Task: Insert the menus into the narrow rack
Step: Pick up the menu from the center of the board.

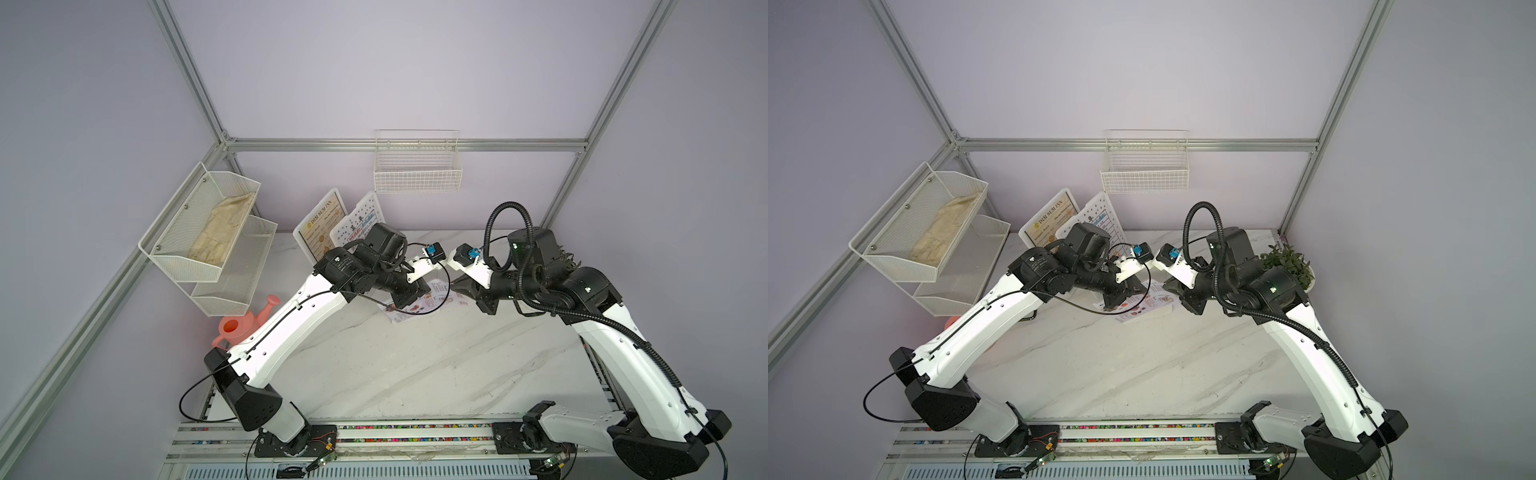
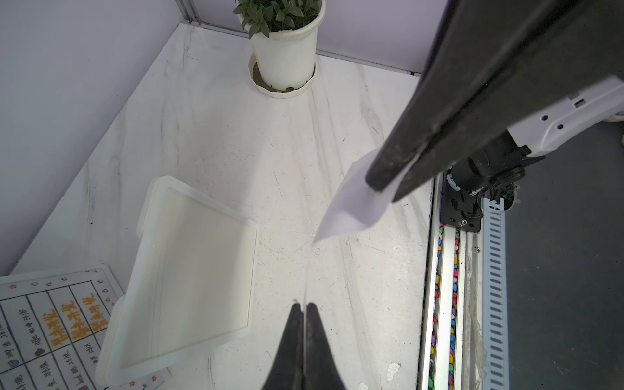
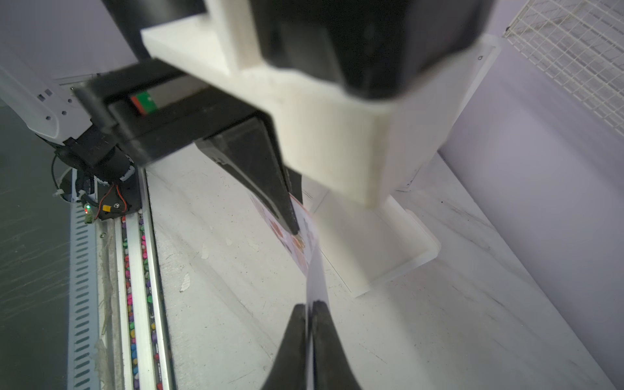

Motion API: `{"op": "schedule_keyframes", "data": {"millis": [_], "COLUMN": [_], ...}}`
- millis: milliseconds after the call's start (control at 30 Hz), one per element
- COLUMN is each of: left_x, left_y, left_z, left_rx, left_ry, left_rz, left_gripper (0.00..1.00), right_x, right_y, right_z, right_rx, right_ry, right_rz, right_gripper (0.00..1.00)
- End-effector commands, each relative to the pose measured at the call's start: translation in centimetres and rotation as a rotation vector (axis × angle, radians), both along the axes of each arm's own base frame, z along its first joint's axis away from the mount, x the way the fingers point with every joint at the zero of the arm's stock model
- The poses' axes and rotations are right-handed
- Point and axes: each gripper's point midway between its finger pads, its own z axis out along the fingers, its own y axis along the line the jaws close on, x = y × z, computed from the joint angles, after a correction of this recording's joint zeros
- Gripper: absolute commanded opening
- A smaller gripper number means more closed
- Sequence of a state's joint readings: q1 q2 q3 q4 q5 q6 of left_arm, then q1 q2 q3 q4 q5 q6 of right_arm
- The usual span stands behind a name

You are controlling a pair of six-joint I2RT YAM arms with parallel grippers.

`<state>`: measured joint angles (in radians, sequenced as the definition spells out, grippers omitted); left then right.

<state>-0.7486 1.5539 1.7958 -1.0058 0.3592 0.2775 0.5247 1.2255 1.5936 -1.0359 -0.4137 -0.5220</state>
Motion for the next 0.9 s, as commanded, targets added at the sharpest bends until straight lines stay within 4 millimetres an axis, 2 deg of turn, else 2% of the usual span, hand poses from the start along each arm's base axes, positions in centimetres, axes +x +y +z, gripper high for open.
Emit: {"op": "schedule_keyframes", "data": {"millis": [0,33,100,233,367,500,700,867], "left_x": [0.3,0.4,0.9,2.0,3.3,3.5,3.4,2.4], "left_y": [0.2,0.4,0.8,1.8,3.0,4.9,6.4,6.8], "left_z": [3.0,2.8,2.6,2.5,3.5,5.9,8.8,11.6], "left_rx": [-0.081,-0.078,-0.078,-0.092,-0.137,-0.217,-0.365,-0.49], "left_ry": [-0.021,-0.016,-0.019,-0.036,-0.084,-0.134,-0.152,-0.165], "left_rz": [0.081,0.1,0.151,0.253,0.358,0.424,0.439,0.369], "left_gripper": [0.0,0.0,0.0,0.0,0.0,0.0,0.0,0.0], "right_x": [0.0,0.3,1.1,3.0,4.4,5.2,6.2,5.2], "right_y": [0.1,0.0,-0.4,-1.5,-2.6,-3.6,-3.7,-1.9], "right_z": [1.0,1.2,1.6,2.6,3.1,3.9,4.3,5.6], "right_rx": [0.047,0.055,0.075,0.16,0.239,0.357,0.609,0.746], "right_ry": [-0.011,-0.02,-0.047,-0.096,-0.123,-0.119,0.027,0.124], "right_rz": [-0.028,-0.048,-0.106,-0.261,-0.374,-0.425,-0.339,-0.107], "right_gripper": [0.39,0.47,0.53,0.55,0.56,0.56,0.57,0.65]}}
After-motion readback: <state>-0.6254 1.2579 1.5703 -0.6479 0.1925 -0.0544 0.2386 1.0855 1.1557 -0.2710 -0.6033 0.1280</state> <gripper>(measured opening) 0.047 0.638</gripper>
